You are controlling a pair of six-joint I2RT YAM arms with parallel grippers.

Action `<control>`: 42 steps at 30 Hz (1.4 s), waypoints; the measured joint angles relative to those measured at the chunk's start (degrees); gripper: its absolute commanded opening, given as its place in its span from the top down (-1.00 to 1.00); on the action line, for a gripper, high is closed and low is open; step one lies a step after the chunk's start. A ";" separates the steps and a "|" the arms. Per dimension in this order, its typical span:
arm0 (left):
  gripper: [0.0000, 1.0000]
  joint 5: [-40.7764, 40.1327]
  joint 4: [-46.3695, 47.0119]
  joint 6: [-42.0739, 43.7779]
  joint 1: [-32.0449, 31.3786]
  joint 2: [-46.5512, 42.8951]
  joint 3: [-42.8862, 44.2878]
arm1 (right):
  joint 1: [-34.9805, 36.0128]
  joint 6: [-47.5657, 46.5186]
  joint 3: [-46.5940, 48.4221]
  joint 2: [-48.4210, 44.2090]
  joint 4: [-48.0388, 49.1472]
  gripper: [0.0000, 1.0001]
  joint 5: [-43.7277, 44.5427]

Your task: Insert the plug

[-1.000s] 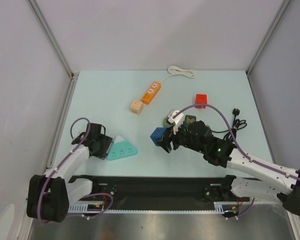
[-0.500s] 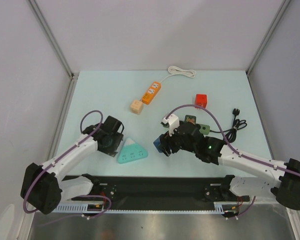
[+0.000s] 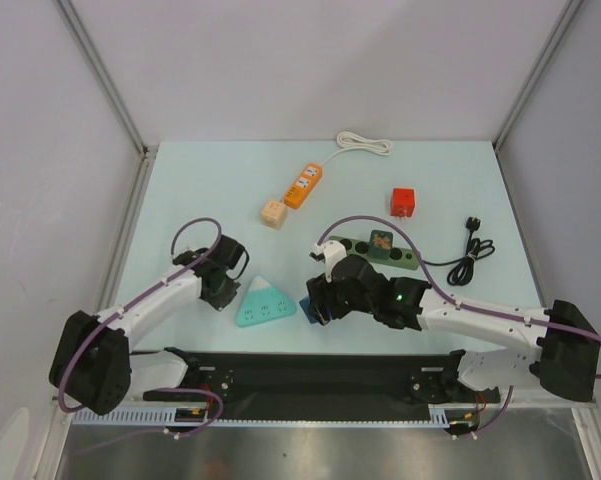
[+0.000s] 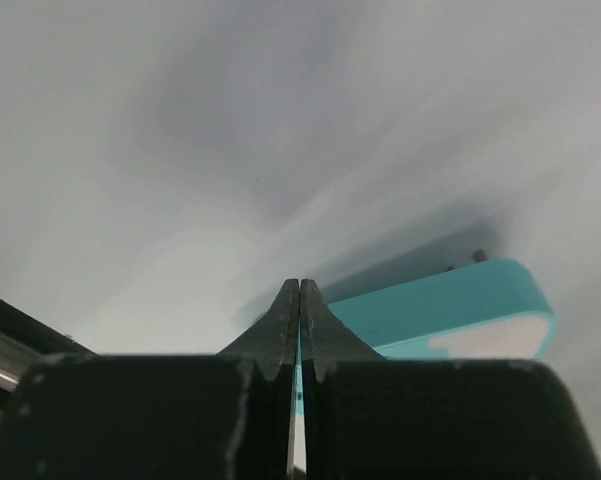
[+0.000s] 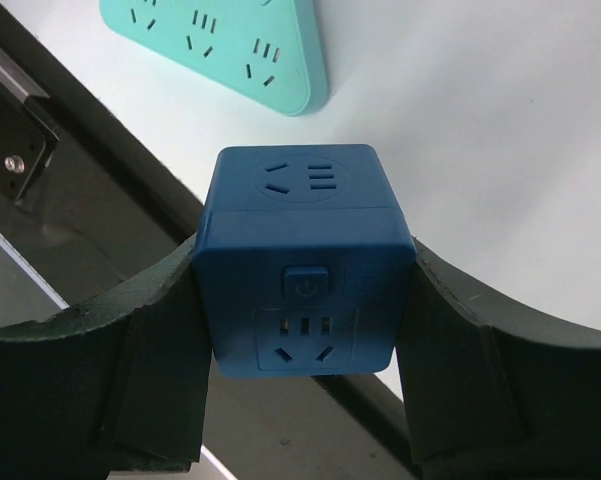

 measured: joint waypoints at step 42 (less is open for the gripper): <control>-1.00 17.86 14.32 40.22 -0.15 -13.09 5.22 | -22.36 -8.11 3.67 -2.21 1.31 1.00 -43.23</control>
